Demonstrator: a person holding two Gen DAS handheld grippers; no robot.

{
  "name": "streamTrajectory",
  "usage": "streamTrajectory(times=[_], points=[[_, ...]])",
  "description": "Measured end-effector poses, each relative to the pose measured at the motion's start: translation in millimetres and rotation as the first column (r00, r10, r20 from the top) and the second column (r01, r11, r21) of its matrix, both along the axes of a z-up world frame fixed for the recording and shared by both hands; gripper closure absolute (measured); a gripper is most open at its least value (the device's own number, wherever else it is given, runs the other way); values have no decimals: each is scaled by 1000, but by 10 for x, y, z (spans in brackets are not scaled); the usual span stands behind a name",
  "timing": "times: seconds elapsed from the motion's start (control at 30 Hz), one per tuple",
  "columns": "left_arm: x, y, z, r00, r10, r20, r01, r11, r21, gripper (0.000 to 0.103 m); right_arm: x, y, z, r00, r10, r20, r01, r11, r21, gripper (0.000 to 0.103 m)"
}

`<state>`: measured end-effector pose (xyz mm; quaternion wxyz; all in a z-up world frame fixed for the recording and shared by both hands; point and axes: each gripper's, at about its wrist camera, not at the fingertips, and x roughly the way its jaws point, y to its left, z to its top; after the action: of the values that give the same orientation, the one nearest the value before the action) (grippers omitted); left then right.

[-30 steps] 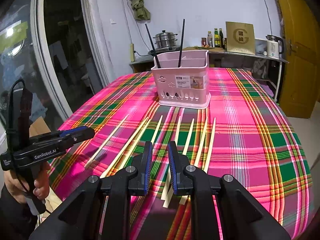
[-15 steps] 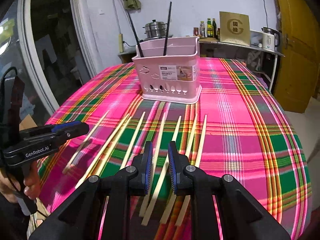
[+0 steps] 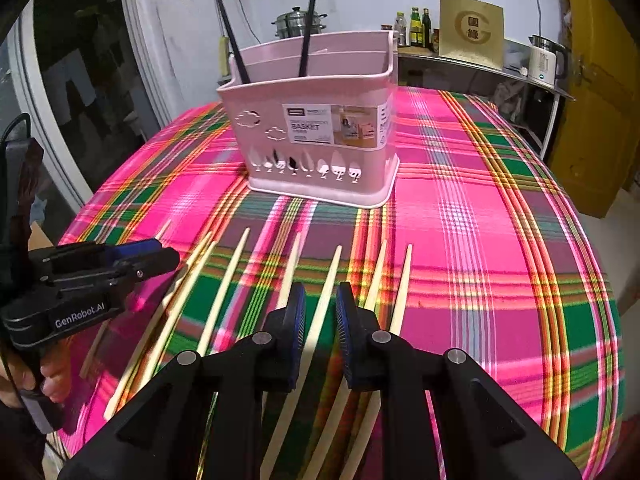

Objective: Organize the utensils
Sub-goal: 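Grasp a wooden chopstick with the left tool while the right tool grasps another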

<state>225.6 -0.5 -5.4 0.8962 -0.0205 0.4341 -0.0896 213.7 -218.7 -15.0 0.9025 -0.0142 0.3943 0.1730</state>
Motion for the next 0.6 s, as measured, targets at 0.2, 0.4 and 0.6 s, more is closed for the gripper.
streamTrajectory(times=[0.2, 0.4, 0.6], points=[[75, -31, -58, 1000, -4, -19, 5, 1000, 19, 75, 151, 26, -38, 1000, 1, -21, -1, 1000, -14, 86], [121, -58, -81, 1000, -8, -26, 9, 999, 39, 75, 273, 83, -112, 999, -3, -48, 1, 999, -36, 86], [168, -109, -88, 1000, -10, -25, 12, 997, 82, 76, 343, 132, -163, 998, -5, -66, 2, 998, -58, 87]])
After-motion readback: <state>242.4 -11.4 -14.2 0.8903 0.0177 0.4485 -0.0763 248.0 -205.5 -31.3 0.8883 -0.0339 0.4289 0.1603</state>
